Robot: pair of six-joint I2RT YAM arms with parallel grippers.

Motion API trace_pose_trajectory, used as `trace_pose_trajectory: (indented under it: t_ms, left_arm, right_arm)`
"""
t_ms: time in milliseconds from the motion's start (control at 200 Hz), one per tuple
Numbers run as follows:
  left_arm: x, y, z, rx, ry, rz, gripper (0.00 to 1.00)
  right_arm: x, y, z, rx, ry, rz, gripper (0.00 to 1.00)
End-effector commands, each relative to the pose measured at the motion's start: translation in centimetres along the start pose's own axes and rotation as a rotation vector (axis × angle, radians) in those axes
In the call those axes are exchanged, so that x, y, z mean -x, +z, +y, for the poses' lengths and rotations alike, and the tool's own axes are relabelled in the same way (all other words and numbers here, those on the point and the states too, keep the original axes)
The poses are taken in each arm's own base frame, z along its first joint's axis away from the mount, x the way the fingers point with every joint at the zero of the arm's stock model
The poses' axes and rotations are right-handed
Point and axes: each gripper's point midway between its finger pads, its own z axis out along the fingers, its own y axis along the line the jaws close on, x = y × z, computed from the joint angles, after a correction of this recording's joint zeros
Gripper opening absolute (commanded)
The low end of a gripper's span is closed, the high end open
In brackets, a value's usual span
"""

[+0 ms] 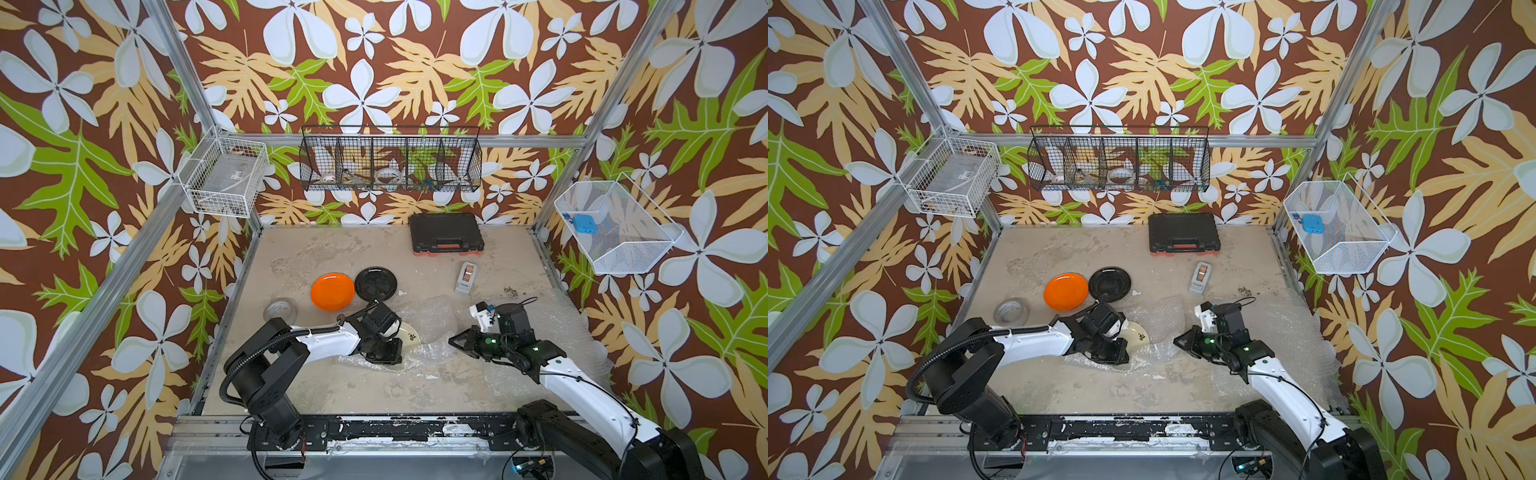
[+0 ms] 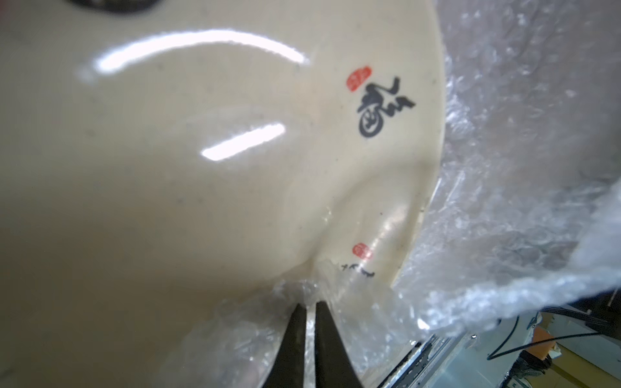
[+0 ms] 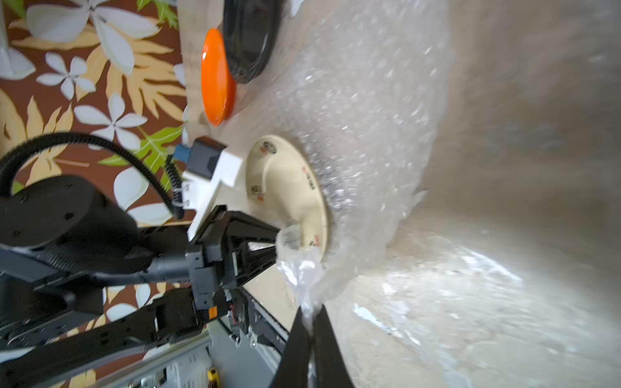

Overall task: Wrap dinner plates in bubble wrap
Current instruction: Wrap the plate in the bubble wrap.

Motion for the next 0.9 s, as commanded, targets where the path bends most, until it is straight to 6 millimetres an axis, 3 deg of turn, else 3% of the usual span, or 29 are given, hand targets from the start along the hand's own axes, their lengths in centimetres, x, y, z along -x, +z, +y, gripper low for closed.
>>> trace_pose_trajectory:
  t_ms: [0,75,220,335,450,560,721,891]
  left_arm:
    - [-1.2,0.4,2.7,0.109,-0.049,0.031,0.12]
    - [-1.3,0.3,2.7,0.106,-0.047,0.029,0.11]
    - [-1.1,-0.1,2.7,0.099,-0.043,0.016,0.11]
    - [-0.1,-1.5,2.4,0.097,-0.049,-0.035,0.11]
    - [1.7,-4.3,1.5,0.089,-0.05,-0.119,0.11]
    - [2.5,-6.2,2.0,0.117,-0.054,-0.157,0.12]
    - [0.6,-4.1,3.5,0.11,-0.061,-0.068,0.11]
    - [-0.3,-2.3,4.7,0.111,-0.082,-0.039,0.09]
  right_arm:
    - [-0.4,1.6,3.1,0.073,0.009,0.016,0.0]
    - [-1.2,3.1,4.7,0.094,-0.014,0.048,0.0]
    - [-2.0,6.0,5.5,0.103,-0.028,0.103,0.0]
    - [-2.3,8.1,4.8,0.084,-0.024,0.141,0.0]
    - [-2.2,9.7,2.9,0.014,-0.029,0.161,0.0]
    - [-2.3,10.6,1.9,-0.019,-0.026,0.18,0.0]
    - [-1.8,11.1,2.0,-0.031,-0.04,0.186,0.0]
    - [-2.7,11.7,4.3,0.005,-0.077,0.226,0.0]
